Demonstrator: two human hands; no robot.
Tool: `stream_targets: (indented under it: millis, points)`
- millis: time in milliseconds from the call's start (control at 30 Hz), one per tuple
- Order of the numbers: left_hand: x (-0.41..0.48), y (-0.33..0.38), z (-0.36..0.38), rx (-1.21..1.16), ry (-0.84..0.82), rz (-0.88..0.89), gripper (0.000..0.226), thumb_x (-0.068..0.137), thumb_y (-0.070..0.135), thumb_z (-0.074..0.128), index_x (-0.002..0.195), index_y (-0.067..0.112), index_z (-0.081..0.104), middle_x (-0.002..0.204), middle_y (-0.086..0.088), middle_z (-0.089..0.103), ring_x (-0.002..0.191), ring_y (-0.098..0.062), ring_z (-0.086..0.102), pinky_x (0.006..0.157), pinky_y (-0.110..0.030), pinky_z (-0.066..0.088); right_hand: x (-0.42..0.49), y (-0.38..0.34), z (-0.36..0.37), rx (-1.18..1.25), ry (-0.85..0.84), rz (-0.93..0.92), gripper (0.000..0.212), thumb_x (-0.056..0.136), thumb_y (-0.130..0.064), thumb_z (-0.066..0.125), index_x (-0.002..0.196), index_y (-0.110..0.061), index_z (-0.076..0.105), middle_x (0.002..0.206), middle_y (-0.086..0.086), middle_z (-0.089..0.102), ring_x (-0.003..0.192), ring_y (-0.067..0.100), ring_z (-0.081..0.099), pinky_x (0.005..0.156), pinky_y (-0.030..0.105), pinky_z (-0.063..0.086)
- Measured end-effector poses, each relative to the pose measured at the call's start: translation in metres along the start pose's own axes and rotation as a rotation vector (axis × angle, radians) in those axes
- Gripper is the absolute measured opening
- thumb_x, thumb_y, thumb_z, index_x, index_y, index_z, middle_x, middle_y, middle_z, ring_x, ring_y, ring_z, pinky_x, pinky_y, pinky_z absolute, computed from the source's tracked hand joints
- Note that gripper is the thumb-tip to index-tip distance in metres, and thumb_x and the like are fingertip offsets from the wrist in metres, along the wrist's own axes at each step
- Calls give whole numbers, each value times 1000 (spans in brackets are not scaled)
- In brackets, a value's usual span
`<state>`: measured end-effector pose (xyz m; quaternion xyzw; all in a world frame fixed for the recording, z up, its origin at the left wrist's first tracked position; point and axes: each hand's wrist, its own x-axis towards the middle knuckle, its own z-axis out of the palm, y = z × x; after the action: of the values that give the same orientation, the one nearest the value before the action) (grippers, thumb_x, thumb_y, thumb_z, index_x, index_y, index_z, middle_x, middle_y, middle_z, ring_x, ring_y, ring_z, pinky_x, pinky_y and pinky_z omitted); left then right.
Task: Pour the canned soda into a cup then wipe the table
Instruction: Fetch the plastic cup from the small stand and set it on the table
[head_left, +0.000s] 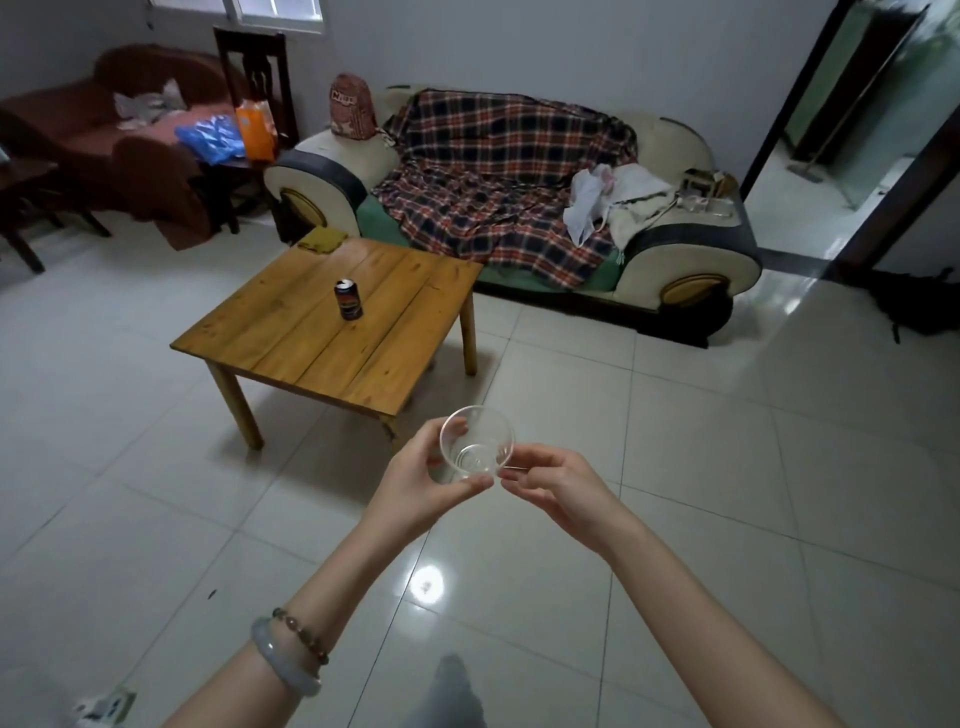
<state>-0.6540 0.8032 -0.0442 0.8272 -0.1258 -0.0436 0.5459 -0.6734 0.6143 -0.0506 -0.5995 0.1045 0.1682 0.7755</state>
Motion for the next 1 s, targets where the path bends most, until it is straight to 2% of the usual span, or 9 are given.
stream_targets:
  millis: [67, 133, 200, 433, 633, 733, 1000]
  points:
    - [32, -3, 7, -9, -7, 3, 59, 66, 33, 84, 117, 32, 54, 113, 21, 61, 102, 5, 56, 87, -28, 51, 27, -12, -14, -1, 12, 2, 47, 63, 11, 51, 108, 3, 64, 102, 15, 66, 100, 22, 63, 89, 24, 52]
    - [69, -5, 12, -15, -18, 23, 59, 66, 35, 83, 117, 31, 54, 113, 21, 60, 104, 4, 56, 87, -26, 51, 58, -26, -29, -11, 31, -9, 44, 75, 20, 44, 113, 7, 61, 105, 17, 64, 100, 23, 62, 90, 25, 52]
    - [110, -7, 14, -15, -31, 50, 59, 67, 37, 82, 118, 32, 54, 114, 22, 59, 104, 4, 56, 86, -22, 49, 92, -44, -44, -19, 58, -25, 45, 78, 22, 41, 117, 8, 58, 109, 20, 63, 102, 24, 63, 91, 26, 52]
    - [259, -6, 12, -25, -42, 72, 59, 68, 35, 82, 118, 34, 53, 113, 27, 58, 104, 8, 54, 82, -20, 49, 212, -120, -84, -67, 79, -54, 43, 79, 17, 46, 116, 3, 61, 115, 18, 64, 109, 26, 61, 96, 33, 49]
    - [355, -6, 8, -5, 8, 71, 57, 66, 31, 83, 112, 40, 51, 108, 27, 58, 100, 14, 53, 77, -6, 44, 302, -166, -104, -95, 56, -60, 41, 78, 12, 53, 116, -2, 62, 113, 13, 66, 108, 25, 62, 95, 33, 49]
    - [396, -10, 4, -5, 40, 60, 58, 65, 33, 84, 114, 35, 53, 108, 24, 60, 100, 11, 54, 77, -6, 44, 346, -183, -112, -78, 40, -41, 42, 78, 13, 54, 117, -1, 62, 110, 15, 67, 106, 25, 63, 92, 30, 50]
    - [517, -32, 6, -2, 181, -21, 59, 65, 27, 85, 116, 29, 55, 112, 18, 61, 101, 10, 54, 79, -4, 42, 488, -231, -141, -157, -96, 0, 39, 79, 10, 56, 112, -7, 66, 113, 12, 67, 109, 25, 62, 99, 37, 48]
